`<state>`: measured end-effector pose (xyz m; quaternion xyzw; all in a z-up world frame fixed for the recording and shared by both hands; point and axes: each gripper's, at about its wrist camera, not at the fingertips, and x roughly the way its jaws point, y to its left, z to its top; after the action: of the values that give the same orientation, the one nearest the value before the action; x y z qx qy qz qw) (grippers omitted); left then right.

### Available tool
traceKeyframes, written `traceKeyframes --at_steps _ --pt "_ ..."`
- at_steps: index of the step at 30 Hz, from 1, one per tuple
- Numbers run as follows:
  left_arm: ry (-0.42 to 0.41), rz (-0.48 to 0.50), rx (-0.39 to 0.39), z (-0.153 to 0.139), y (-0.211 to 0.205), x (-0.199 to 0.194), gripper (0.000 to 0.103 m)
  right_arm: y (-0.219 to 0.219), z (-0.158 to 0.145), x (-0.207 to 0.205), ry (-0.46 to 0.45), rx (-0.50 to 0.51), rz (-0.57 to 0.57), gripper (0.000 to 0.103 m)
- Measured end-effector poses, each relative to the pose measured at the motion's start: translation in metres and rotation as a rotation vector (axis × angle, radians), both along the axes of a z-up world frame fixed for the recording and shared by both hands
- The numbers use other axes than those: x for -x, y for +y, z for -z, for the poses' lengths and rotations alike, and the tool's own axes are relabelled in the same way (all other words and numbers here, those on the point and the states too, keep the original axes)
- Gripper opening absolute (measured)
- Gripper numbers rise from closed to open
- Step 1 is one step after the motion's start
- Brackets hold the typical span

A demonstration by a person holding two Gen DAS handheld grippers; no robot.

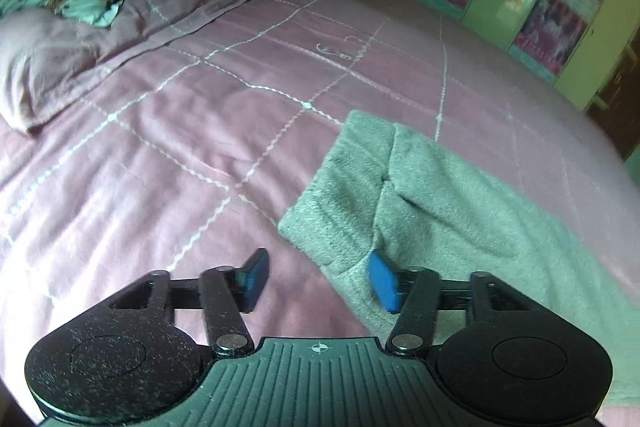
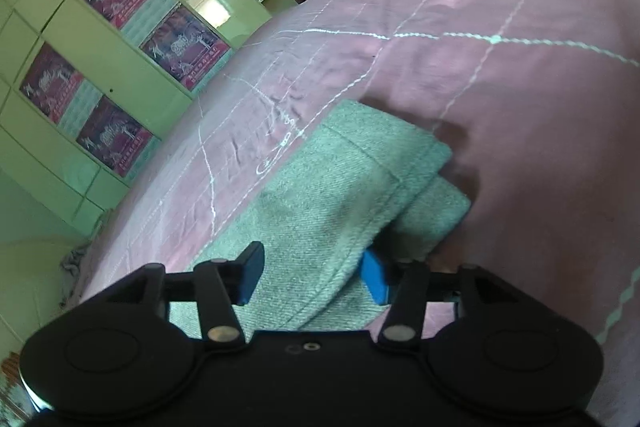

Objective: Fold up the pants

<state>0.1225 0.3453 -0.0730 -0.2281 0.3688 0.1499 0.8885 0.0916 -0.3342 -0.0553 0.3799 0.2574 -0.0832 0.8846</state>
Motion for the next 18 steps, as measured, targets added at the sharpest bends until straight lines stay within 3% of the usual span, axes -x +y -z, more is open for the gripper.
traceKeyframes --at_steps 5,10,11,12,13,18 --pt "-0.022 -0.026 0.048 0.013 0.002 -0.008 0.044 0.005 -0.006 0.006 0.005 0.023 -0.002 0.055" --pt "0.016 0.003 -0.007 0.011 -0.008 -0.026 0.044 -0.002 0.0 0.012 -0.01 -0.038 0.009 0.054" --pt "0.014 0.024 0.0 0.013 -0.01 -0.029 0.04 -0.003 0.001 0.011 -0.01 -0.043 0.011 0.054" --pt "0.011 0.034 0.004 0.012 -0.011 -0.03 0.029 -0.003 0.001 0.011 -0.011 -0.045 0.012 0.054" --pt "0.005 0.033 0.0 0.01 -0.012 -0.031 0.027 -0.003 0.001 0.013 -0.01 -0.044 0.012 0.054" --pt "-0.138 0.018 0.012 -0.022 -0.002 -0.023 0.023 0.0 -0.001 0.012 -0.001 -0.025 0.011 0.053"
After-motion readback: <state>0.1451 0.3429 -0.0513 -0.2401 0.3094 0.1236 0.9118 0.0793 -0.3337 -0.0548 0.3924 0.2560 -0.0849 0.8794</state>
